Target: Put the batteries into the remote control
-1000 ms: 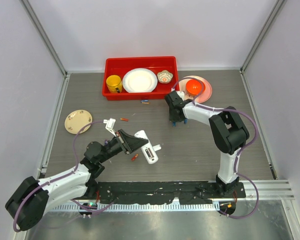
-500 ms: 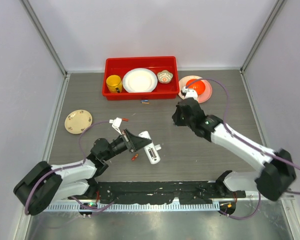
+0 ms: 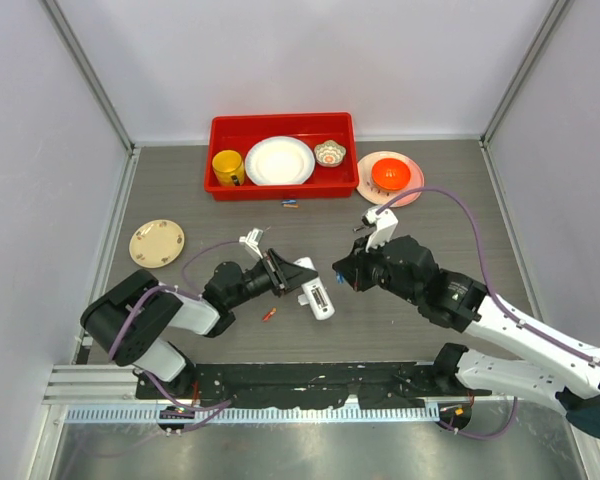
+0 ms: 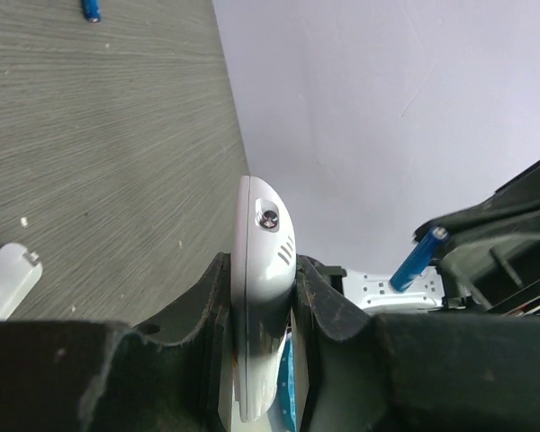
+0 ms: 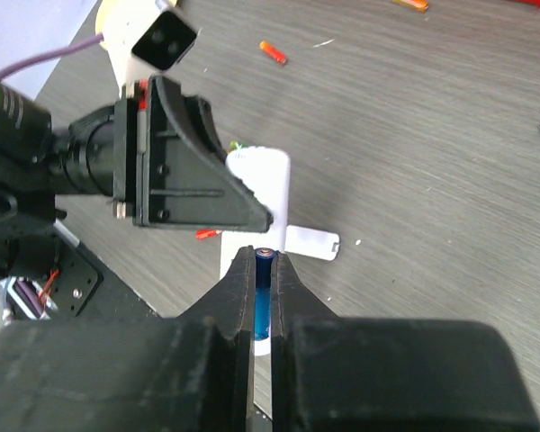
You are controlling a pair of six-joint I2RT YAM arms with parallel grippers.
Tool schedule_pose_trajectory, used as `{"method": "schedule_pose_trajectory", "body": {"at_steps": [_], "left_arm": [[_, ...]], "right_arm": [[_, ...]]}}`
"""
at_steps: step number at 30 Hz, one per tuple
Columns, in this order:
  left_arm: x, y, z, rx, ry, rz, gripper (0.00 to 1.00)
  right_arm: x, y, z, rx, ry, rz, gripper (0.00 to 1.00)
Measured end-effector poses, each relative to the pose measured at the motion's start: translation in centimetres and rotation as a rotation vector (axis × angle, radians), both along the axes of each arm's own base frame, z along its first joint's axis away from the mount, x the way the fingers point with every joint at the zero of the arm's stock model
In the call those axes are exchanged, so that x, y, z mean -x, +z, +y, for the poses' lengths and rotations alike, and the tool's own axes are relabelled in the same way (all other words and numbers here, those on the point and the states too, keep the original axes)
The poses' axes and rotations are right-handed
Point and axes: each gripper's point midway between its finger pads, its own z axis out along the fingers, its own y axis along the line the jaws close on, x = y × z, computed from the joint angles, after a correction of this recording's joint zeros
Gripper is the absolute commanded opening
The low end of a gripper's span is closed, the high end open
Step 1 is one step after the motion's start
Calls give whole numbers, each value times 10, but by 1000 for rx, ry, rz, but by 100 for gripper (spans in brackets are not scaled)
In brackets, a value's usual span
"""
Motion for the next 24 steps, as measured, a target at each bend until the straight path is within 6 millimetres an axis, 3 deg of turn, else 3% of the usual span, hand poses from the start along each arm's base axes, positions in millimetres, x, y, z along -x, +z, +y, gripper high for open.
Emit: {"method": "schedule_pose_trajectory", "body": {"at_steps": [6, 13, 17, 24], "left_arm": [[-7, 19, -7, 54, -2, -17, 0], [-9, 26, -11, 77, -11, -16, 0], [-8, 27, -11, 82, -18, -8, 0], [-5, 27, -12, 84, -34, -3, 0]], "right_arm": [[19, -14, 14, 28, 76, 11, 1], [33, -34, 32, 78, 108, -20, 1], [32, -31, 39, 82, 89, -64, 1], [18, -23, 34, 87, 9, -129, 1]]}}
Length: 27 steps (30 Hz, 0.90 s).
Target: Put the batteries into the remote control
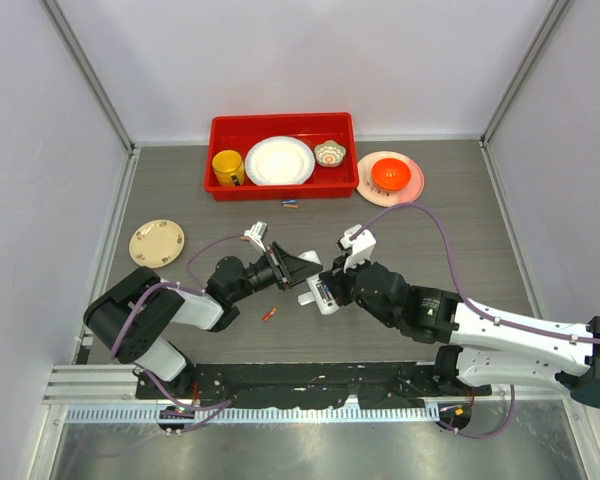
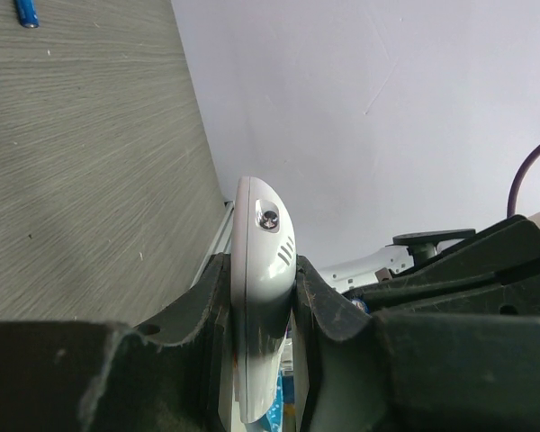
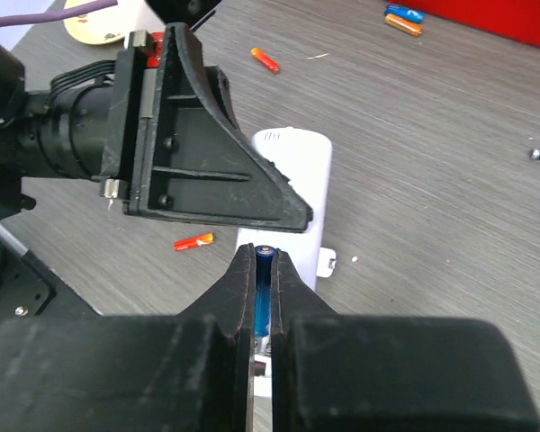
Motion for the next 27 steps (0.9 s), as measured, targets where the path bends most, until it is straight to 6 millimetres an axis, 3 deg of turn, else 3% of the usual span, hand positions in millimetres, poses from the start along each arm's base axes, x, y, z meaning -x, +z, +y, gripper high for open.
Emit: {"method": "schedule_pose_trajectory", "body": {"at_steps": [27], "left_arm": [[0, 7, -3, 16, -20, 0, 0]], "right_arm": [[-5, -19, -3, 41, -22, -19, 1]]}}
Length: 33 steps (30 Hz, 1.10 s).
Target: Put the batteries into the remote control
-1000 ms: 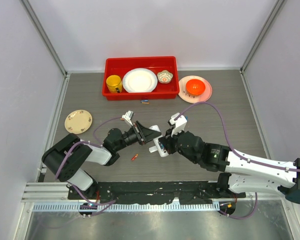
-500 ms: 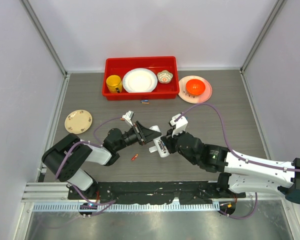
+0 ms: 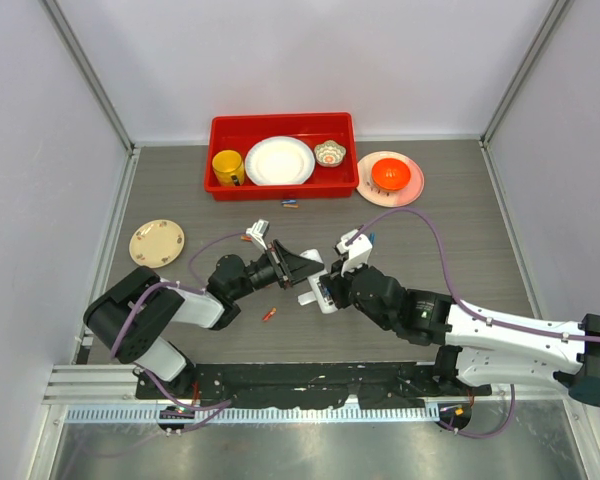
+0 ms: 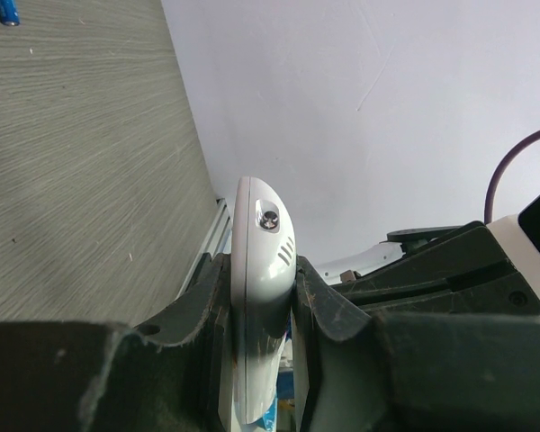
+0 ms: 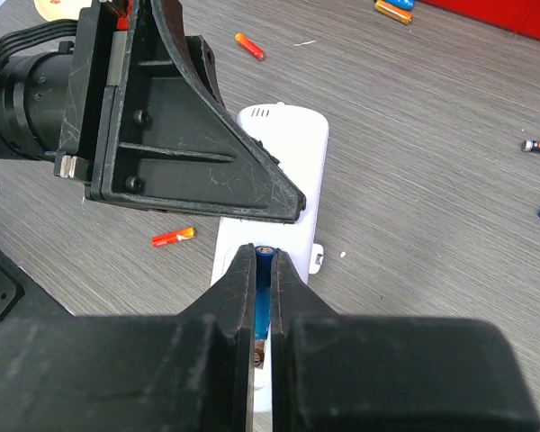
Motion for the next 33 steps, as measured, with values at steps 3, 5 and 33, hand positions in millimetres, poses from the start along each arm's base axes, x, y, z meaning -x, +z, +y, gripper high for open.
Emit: {"method": "schedule_pose_trajectory", "body": {"at_steps": [3, 5, 33], "left_arm": [[0, -1, 0, -2, -1, 2, 0], [0, -1, 0, -3, -1, 3, 0], [-3, -4, -2, -25, 6, -3, 0]], "right_arm": [[0, -1, 0, 2, 0, 1, 1], [0, -1, 0, 3, 0, 1, 1], [11, -10, -4, -42, -6, 81, 37]]}}
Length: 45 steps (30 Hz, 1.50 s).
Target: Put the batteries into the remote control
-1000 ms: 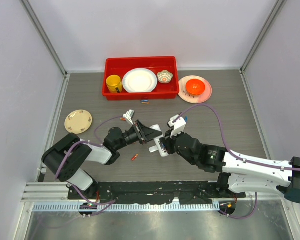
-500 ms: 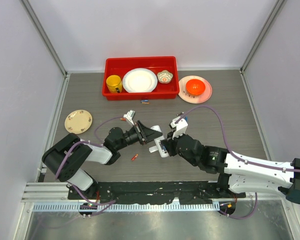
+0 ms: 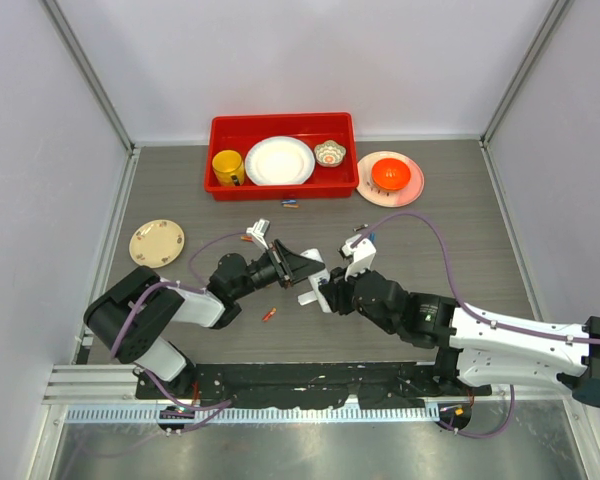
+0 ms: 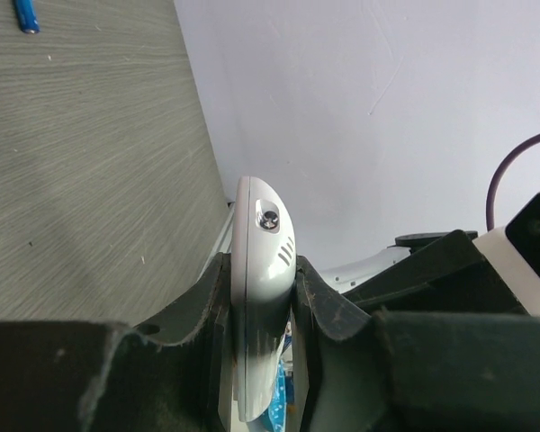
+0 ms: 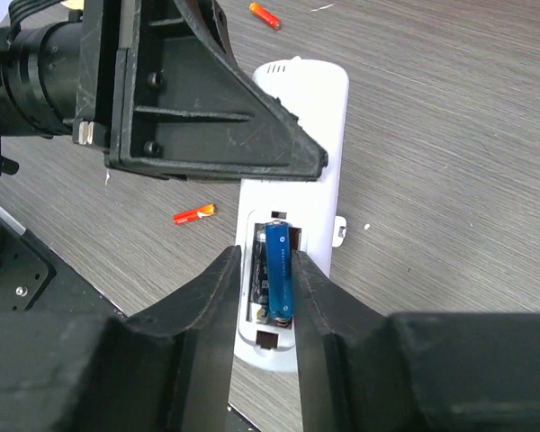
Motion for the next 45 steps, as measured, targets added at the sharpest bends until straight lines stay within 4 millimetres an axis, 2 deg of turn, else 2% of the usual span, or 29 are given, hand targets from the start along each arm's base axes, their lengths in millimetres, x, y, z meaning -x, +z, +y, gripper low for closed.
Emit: {"method": "schedule_pose_trajectory", "body": {"at_steps": [4, 14, 20, 23, 29, 33, 38, 45], "left_arm": [[-2, -1, 1, -5, 10, 2, 0], [-2, 1, 1, 4, 10, -2, 0], [-2, 5, 1, 16, 9, -17, 0], [-1, 7, 1, 18, 7, -19, 0], [2, 19, 3, 39, 7, -51, 0], [9, 28, 11, 53, 19, -93, 0], [12, 37, 18, 71, 36, -120, 0], [13, 34, 19, 67, 37, -115, 0]], "right_arm": [[1, -2, 3, -2, 4, 15, 42], [2, 7, 3, -16, -11, 33, 56], [0, 36, 1, -61, -26, 13, 59], [-2, 51, -3, -113, -55, 3, 66], [-14, 68, -16, -264, -121, 65, 68], [-23, 53, -14, -367, -139, 179, 70], [-12, 26, -2, -433, -100, 320, 71], [-6, 25, 14, -569, -38, 425, 71]]}}
